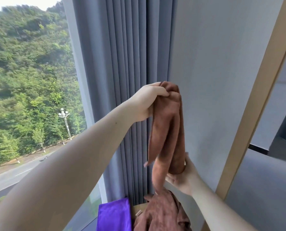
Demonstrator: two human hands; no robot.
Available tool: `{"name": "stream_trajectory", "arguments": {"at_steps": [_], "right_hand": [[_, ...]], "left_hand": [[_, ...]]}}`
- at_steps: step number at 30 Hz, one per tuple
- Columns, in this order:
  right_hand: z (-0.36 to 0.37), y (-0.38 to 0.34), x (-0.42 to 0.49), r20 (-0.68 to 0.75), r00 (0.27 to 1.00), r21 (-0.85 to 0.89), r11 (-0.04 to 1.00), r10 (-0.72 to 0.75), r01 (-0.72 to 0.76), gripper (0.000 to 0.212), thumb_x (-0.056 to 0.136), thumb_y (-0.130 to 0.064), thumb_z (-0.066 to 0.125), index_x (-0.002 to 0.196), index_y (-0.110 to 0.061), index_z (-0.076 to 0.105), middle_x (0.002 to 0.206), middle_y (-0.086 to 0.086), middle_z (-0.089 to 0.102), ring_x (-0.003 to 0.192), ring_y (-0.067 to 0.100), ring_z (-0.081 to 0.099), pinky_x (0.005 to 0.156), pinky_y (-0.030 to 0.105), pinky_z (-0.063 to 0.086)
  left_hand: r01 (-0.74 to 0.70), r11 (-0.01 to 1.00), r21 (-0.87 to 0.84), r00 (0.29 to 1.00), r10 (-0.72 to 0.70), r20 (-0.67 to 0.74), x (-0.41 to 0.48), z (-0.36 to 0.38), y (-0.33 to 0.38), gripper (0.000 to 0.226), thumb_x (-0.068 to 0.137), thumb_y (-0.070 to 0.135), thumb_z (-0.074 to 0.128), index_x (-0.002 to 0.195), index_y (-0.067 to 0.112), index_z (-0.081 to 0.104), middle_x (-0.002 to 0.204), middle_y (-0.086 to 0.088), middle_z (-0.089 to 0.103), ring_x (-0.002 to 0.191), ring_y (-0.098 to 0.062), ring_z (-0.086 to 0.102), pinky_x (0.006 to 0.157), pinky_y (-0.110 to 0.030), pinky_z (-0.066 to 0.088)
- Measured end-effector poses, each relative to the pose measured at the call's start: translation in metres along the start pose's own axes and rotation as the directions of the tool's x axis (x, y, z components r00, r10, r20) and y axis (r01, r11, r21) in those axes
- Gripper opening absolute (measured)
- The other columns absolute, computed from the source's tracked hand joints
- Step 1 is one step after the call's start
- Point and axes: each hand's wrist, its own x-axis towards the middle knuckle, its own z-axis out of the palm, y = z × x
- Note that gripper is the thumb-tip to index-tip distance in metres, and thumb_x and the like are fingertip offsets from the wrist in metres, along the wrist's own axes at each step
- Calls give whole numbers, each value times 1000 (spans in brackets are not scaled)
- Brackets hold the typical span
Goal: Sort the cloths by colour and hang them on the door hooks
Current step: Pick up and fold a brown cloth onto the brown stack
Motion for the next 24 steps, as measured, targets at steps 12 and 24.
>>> {"name": "stream_trajectory", "arguments": {"at_steps": [12,24], "right_hand": [[59,-82,-19,108,905,178,904,-411,389,52,103,-41,47,84,-7,81,100,19,77,89,31,76,86,41,53],[70,-119,-46,292,897,-136,913,-333,384,44,94,-41,55,102,-3,77,104,19,75,94,30,73,86,41,55]], "left_hand": [[87,931,-355,986,-132,-106,-38,-11,-98,25,101,-1,46,103,9,69,88,-11,68,71,-16,67,72,-31,58],[270,916,-297,938,-180,298,-31,-29,-154,63,91,8,67,150,16,48,132,-11,63,119,-33,61,106,-48,46]]}}
